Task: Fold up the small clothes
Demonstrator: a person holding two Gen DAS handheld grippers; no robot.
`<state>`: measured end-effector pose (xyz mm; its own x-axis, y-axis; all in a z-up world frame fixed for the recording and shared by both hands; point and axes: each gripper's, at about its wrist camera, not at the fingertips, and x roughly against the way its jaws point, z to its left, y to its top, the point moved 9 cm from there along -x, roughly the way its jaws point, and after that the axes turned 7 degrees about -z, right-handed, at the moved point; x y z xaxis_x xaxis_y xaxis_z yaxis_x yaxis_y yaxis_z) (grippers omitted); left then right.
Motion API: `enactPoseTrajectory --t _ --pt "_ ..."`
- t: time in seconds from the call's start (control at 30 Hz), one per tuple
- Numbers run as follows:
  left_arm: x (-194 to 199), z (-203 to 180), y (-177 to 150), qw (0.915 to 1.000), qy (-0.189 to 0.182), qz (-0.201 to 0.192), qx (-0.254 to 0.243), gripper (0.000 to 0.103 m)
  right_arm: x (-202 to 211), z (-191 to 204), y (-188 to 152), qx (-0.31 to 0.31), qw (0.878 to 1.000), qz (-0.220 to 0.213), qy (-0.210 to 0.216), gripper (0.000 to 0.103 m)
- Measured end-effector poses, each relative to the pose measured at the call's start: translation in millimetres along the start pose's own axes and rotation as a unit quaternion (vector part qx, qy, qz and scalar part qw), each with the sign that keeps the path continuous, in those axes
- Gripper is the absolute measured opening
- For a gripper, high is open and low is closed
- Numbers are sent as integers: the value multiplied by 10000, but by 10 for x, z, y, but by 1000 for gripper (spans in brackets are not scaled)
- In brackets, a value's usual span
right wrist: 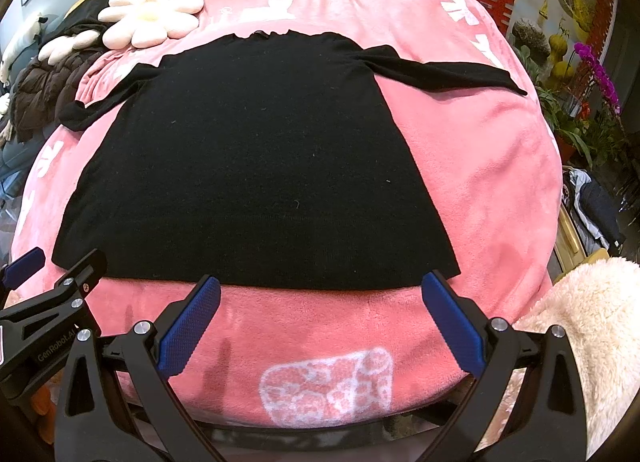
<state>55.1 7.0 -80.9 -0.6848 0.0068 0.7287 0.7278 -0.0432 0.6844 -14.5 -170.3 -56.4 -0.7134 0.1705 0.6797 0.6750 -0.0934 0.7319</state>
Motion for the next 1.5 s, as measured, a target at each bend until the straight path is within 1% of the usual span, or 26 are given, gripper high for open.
enactPoseTrajectory --t 1.5 --pt "-22 12 -39 10000 4 38 -33 88 -10 13 -12 23 10000 13 -32 98"
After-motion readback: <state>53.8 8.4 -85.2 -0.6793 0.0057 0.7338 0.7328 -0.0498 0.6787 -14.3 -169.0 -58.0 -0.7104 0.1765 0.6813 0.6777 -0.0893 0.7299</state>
